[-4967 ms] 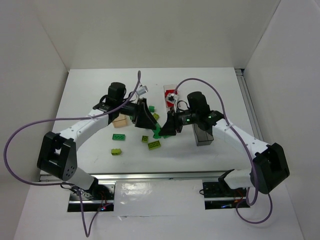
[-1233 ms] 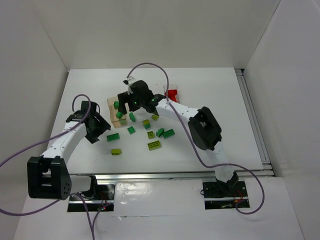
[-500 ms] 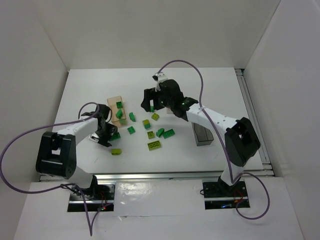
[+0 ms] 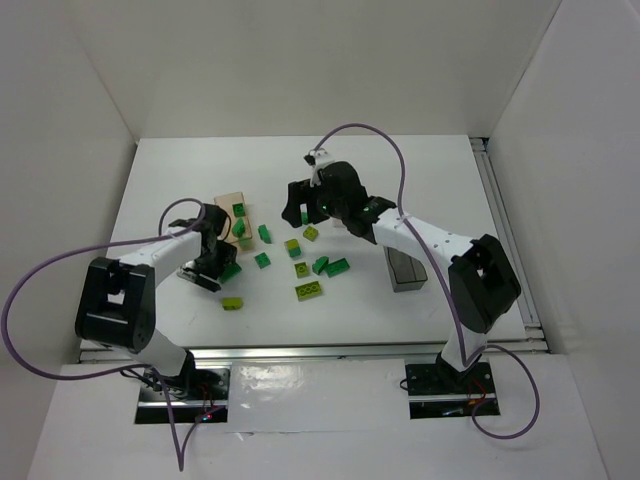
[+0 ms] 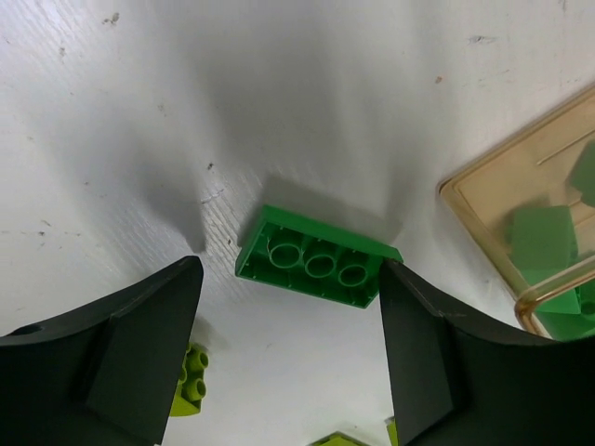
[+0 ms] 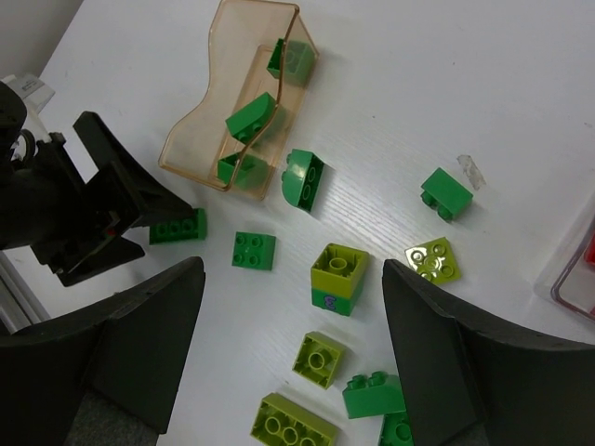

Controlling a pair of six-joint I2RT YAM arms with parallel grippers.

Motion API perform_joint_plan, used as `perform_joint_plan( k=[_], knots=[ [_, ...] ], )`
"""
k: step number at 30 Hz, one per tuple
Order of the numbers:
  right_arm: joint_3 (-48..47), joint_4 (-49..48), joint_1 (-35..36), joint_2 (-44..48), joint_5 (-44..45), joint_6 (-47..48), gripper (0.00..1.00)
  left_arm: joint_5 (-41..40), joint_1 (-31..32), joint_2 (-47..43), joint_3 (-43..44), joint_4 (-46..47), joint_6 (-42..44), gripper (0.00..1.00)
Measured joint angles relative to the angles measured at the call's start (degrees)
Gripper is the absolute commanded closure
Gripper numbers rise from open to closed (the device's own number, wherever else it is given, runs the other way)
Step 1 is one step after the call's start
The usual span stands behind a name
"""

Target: Sort the legos into containers by color

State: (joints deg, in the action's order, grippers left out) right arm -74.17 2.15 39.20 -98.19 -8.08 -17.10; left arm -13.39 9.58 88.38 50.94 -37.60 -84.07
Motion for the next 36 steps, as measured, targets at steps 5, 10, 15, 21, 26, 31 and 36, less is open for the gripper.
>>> perform_joint_plan(
  k=[5,10,15,21,26,31,36],
  knots=[
    [0.0,0.0,0.0,0.0,-0.7,0.0,0.16,-1.4,0.0,2.5,3.5,-1.1,4.0,0.12],
    [0.6,-0.1,0.0,0.0,-1.4,-0.4,0.16,-1.8,0.1,6.6,8.5,-0.2,13.0,0.07],
    [1.1,0.0,0.0,0.0,-2.3,-1.0,0.16,-1.4,0.8,9.7,9.4,0.3,18.2,0.05],
    [1.1,-0.1,0.0,0.0,-2.7,-1.1,0.16,-1.6,2.4,10.8,9.9,-0.4,19.9,0.05],
    [1.1,-0.1,0.2,0.0,-3.3,-1.4,0.16,-1.9,3.3,10.9,10.1,-0.5,21.1,0.05],
    [1.1,-0.1,0.6,0.0,-3.4,-1.7,0.16,-2.2,3.4,10.9,10.1,-0.5,22.4,0.15],
    [1.1,-0.1,0.8,0.0,-3.5,-1.9,0.16,-3.2,3.8,10.8,10.2,-1.0,22.6,0.22]
  ],
)
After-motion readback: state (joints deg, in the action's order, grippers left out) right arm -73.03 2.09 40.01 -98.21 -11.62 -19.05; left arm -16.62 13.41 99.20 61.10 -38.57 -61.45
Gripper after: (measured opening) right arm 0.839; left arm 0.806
